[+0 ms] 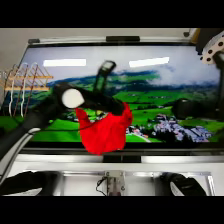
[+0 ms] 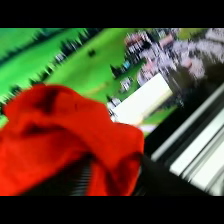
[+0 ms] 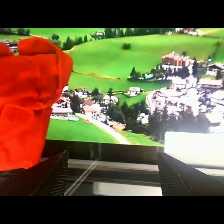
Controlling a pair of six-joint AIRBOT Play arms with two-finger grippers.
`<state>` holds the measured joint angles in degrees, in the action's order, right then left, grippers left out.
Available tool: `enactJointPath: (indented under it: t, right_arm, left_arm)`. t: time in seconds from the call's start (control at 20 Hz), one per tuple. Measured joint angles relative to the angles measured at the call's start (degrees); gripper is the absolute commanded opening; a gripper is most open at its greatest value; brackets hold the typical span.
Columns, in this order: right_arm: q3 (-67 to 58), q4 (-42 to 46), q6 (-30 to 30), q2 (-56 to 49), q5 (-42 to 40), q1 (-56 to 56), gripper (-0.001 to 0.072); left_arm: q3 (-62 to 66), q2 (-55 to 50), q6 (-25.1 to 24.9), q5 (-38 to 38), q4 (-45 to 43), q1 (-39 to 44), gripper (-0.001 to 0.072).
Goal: Fold the shirts.
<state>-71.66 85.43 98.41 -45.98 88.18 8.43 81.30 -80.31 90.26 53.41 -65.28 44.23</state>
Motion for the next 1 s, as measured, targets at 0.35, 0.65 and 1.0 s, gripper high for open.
enactJointPath:
  t: [0.35, 0.65, 1.0]
  right_arm:
    - [8.66, -5.55, -0.24, -8.63, -9.46, 0.00, 0.0663]
    - [9.57, -19.08, -7.02, -21.11, -18.10, 0.00, 0.0663]
    - [9.68, -27.04, -11.21, -30.45, -22.32, 1.99, 0.0663]
  left_arm:
    - [-3.80, -0.44, -0.37, 22.01, -9.97, -9.38, 0.0704]
    - [-28.76, 11.34, -0.70, 22.05, -2.82, -21.11, 0.0704]
    - [-47.54, 14.82, -0.96, 4.09, 12.85, -17.27, 0.0686]
